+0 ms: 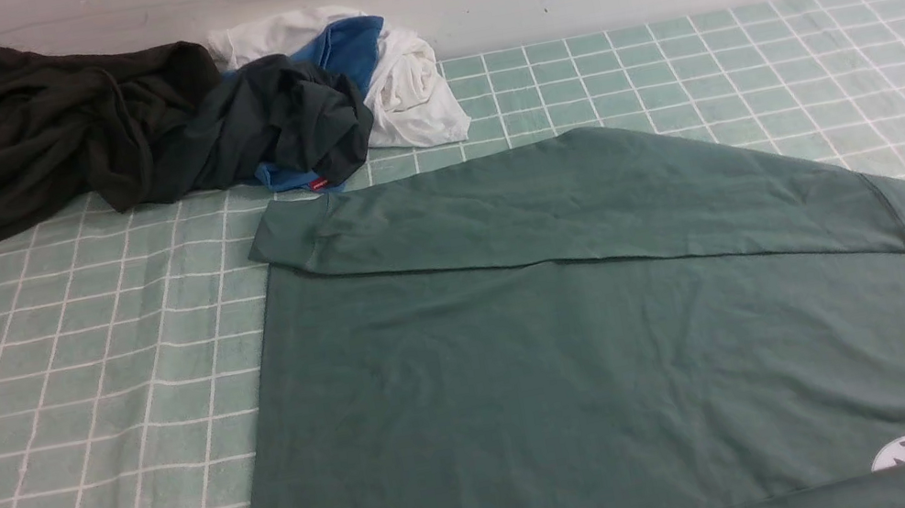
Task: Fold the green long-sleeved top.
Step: Use the left arm to clamp the cuff closest to it
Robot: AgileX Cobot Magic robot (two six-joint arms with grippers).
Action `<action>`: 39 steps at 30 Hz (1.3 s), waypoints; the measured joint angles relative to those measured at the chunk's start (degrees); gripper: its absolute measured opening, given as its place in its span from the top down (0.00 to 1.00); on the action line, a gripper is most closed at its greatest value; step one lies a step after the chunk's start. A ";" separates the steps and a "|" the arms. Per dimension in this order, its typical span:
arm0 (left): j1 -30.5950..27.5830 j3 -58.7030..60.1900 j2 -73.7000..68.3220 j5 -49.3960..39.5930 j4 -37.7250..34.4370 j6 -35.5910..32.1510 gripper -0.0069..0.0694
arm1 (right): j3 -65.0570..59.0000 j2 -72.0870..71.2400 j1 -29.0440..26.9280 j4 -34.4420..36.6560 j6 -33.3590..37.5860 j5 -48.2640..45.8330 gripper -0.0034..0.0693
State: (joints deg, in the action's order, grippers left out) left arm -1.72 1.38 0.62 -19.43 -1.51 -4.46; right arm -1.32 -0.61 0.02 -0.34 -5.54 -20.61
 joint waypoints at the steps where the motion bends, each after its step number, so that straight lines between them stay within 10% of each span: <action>1: 0.00 0.00 0.00 0.00 0.00 0.00 0.91 | 0.00 0.00 0.00 0.00 0.00 0.00 0.97; 39: 0.00 0.00 0.00 0.00 0.00 0.00 0.91 | 0.00 0.00 0.00 -1.23 -0.06 -0.11 0.97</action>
State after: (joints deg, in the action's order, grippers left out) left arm -1.72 1.38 0.62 -19.43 -1.51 -4.46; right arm -1.32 -0.61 0.02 -1.57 -5.59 -20.72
